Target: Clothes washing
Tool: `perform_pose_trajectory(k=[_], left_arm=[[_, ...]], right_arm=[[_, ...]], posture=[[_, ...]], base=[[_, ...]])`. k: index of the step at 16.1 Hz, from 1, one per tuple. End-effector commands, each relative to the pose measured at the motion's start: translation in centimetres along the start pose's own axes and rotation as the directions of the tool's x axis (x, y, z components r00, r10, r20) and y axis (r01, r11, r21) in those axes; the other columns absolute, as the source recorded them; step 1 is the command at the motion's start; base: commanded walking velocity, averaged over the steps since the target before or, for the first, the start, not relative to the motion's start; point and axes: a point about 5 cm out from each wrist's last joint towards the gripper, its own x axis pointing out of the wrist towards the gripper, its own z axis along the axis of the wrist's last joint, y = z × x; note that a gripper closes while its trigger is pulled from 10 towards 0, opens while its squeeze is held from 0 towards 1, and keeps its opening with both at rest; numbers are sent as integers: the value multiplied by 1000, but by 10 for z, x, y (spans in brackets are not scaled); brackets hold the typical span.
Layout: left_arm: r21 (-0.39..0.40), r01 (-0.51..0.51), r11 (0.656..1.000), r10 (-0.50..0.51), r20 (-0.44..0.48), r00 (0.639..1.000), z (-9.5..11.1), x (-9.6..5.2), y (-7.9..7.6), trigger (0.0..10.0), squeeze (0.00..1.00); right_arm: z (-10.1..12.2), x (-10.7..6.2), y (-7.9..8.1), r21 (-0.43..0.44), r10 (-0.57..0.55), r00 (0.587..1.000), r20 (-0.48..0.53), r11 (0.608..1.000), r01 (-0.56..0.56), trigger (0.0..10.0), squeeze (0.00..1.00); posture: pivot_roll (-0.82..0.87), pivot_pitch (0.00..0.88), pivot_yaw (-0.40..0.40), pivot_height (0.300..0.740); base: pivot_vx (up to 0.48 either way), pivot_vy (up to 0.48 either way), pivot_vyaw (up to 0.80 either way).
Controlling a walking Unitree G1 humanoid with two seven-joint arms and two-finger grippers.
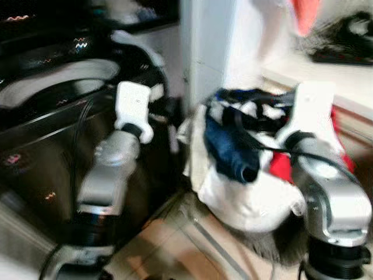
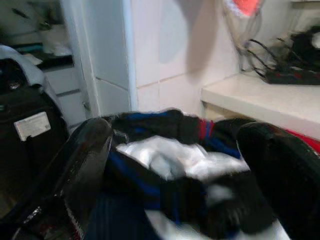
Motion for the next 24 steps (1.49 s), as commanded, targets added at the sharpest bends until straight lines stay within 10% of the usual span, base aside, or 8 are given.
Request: perform_pose_trajectory(k=[1, 12, 24], left_arm=[[1, 26, 1000, -26, 3, 1000, 2, 3, -7, 10000, 0], [19, 8, 1000, -8, 14, 1000, 2, 2, -9, 10000, 0], [9, 4, 1000, -4, 26, 1000, 5, 4, -12, 10000, 0]], right_arm=[[0, -2, -8, 0, -34, 999, -8, 999, 34, 10000, 0], [4, 3, -11, -153, -3, 1000, 10, 988, 4, 10000, 0], [8, 6, -13, -131, -13, 1000, 28, 991, 17, 10000, 0]], posture=[[-53, 0, 59, 740], [-44, 0, 34, 740], [-47, 0, 25, 740]], base=[[0, 476, -694], [25, -12, -40], [315, 0, 627]])
